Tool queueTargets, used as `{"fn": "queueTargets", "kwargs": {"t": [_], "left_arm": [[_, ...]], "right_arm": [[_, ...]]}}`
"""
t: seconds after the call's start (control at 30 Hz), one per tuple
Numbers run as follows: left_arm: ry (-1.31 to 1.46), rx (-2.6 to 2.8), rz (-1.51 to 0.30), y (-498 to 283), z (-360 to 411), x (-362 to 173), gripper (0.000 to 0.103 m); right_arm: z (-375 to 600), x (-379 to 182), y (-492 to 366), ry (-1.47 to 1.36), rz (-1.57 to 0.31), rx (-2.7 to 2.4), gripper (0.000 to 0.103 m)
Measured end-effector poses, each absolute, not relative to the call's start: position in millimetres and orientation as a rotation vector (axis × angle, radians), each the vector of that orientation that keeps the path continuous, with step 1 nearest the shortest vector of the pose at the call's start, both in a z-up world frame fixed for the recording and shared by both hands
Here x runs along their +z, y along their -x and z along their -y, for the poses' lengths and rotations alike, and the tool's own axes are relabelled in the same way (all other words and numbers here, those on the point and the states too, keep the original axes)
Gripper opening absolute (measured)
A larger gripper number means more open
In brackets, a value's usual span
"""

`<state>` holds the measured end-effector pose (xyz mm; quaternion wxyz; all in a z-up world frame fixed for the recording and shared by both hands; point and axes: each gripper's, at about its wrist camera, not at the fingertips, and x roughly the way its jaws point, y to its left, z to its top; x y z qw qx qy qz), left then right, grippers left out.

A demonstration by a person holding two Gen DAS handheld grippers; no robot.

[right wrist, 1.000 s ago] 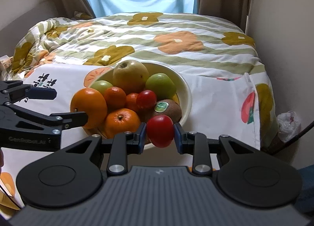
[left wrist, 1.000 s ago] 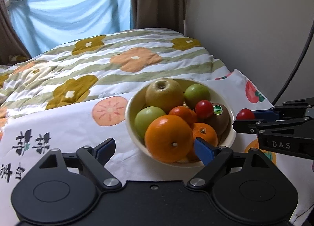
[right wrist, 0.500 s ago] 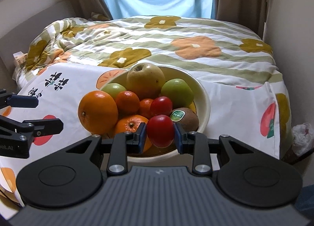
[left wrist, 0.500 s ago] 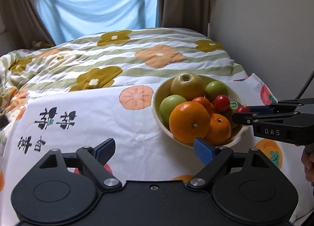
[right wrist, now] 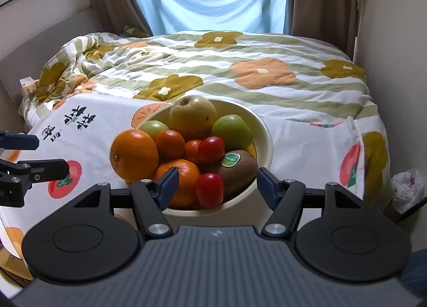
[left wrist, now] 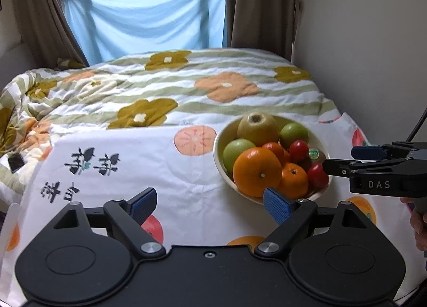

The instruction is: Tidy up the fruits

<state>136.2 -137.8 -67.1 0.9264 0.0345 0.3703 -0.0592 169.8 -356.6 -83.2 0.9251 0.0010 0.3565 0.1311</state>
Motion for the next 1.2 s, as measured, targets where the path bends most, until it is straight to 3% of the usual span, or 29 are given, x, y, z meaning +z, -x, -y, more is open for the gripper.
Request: {"fn": "queueTargets", "kwargs": {"t": [0.27,0.47,0.6,1.2], "left_arm": [[-0.059,-0.13,-0.668,-105.1,115.0,-25.5,0.09],[-0.048,-0.122,-0.622,-80.4,87.7,9.3,0.092],[-0.063,-0.097,-0.59,-65.1,69.7,23.7,0.096],[-0.062,-0.02,-0.621,-29.1,28.3,6.7,0.102]], "right_arm": [[345.4,-30.6,-133.0,-0.019,-0.672,0.204,0.081],[323.0,9.8,-96.5,-0.046,-0.668,0.134,0.089],[307.5,27.7,-72.0,-0.071,-0.662,0.091,0.099],[250.9,22.2,-24.2,-0.05,-0.678,-0.015,0.103]]}}
